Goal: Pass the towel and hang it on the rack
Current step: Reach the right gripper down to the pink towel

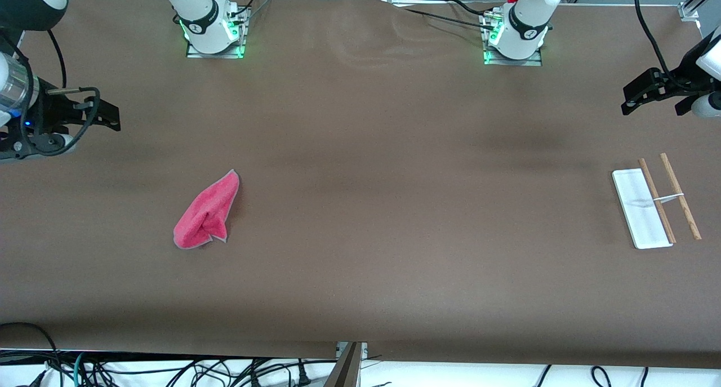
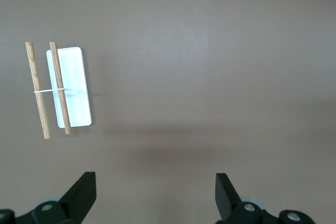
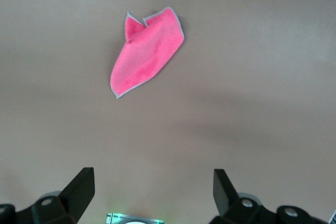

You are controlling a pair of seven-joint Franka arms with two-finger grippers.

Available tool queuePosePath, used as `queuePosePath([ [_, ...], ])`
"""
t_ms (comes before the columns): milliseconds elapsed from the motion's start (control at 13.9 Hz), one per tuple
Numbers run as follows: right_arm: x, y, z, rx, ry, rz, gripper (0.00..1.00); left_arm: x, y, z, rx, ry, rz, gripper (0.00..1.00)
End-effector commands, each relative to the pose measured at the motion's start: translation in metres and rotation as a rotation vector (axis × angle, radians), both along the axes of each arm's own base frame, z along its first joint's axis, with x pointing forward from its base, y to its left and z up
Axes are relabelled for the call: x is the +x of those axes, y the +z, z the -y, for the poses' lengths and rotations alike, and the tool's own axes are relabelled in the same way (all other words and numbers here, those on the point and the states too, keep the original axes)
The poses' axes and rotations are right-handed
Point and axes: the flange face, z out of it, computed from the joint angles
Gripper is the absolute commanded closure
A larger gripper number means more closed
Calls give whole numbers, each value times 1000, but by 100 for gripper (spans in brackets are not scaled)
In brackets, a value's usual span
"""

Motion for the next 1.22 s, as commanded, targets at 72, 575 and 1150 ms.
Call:
queuePosePath([
  [72,13,-28,-23,0,28,-42,0,4,2,0,-10,5,1,0],
  [575,66,-131,-34,11,59,-42,0,6,1,-1,-10,7,2,0],
  [1150,122,-233,-43,54,162,135,0,8,1,-3,-1,2,13,0],
])
